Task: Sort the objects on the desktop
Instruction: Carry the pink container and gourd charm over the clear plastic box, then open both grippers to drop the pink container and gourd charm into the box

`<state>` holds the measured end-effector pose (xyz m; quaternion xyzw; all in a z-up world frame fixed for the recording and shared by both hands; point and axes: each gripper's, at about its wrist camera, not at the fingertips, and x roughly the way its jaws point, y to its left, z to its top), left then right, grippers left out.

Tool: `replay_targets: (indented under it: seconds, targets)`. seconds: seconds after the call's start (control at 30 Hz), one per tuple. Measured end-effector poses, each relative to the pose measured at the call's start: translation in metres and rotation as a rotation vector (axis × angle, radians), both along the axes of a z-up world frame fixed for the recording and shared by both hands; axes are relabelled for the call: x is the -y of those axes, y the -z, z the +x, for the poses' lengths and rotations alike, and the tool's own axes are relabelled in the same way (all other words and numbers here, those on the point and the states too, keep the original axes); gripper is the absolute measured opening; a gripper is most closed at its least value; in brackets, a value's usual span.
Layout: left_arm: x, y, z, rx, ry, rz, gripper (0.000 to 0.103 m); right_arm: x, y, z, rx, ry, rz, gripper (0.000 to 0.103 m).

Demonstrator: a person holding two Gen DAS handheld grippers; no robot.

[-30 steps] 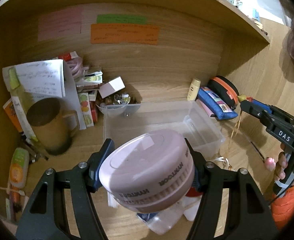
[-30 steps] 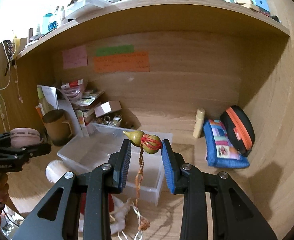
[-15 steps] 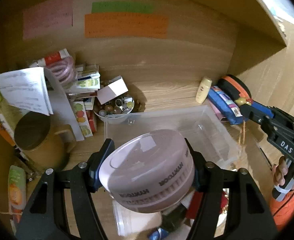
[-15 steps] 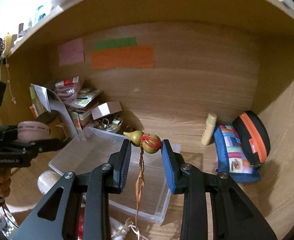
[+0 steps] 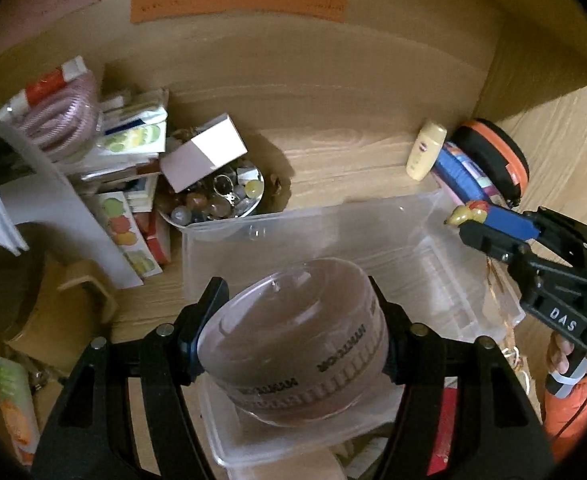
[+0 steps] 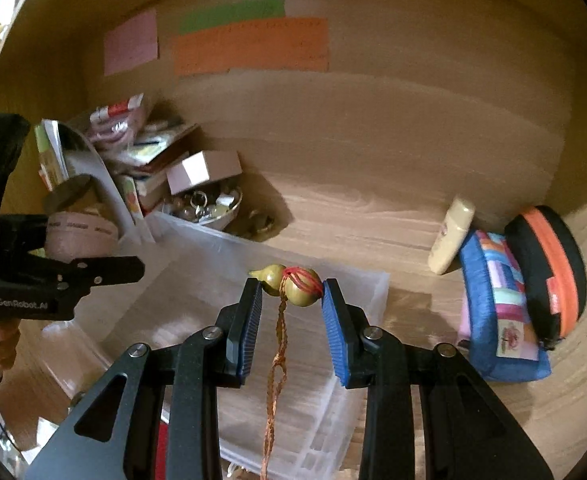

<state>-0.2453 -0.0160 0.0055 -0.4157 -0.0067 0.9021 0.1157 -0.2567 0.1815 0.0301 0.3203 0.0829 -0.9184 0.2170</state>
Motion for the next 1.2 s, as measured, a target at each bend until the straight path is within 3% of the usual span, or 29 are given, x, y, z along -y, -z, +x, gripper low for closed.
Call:
replay_targets:
  seconds: [0.4,0.77,1.2]
  targets:
    - [-0.018,0.023,-0.023,0.100,0.050,-0.049,0.065,0.021,0.024,-0.018,0.120,-0.093,0.062,0.028]
    - [-0.031,0.039,-0.031,0.191,0.091,-0.104,0.065,0.023,0.033,-0.022,0.167,-0.089,0.098,0.028]
    - [-0.036,0.038,-0.030,0.183,0.098,-0.154,0.066,0.021,0.025,-0.010,0.162,-0.090,0.088,0.030]
